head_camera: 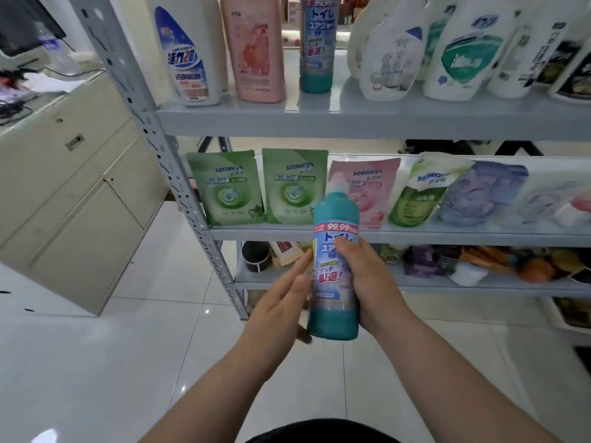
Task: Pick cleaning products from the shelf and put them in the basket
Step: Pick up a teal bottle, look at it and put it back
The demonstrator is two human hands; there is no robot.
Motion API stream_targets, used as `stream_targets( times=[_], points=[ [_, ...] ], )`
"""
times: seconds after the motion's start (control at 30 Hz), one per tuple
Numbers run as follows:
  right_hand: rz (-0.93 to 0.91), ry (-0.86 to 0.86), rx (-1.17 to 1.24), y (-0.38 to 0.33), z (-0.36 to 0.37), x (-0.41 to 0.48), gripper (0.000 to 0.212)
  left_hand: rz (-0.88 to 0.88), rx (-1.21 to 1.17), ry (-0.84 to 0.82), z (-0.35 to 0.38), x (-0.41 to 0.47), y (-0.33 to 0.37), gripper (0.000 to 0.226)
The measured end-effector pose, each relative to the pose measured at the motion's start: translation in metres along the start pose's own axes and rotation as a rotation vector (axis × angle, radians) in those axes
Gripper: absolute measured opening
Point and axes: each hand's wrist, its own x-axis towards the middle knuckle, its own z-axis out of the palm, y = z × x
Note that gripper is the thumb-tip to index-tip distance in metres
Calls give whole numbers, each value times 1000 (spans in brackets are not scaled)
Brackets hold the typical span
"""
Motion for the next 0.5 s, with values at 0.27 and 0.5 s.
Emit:
stream_targets(
  times=[0.27,0.5],
  points=[
    [-69,-114,75,-7,-51,4,40,-393,-511,7,83,22,-1,62],
    [105,-2,-93,-30,-106,16,35,-321,-132,-59,113,29,7,29]
  ],
)
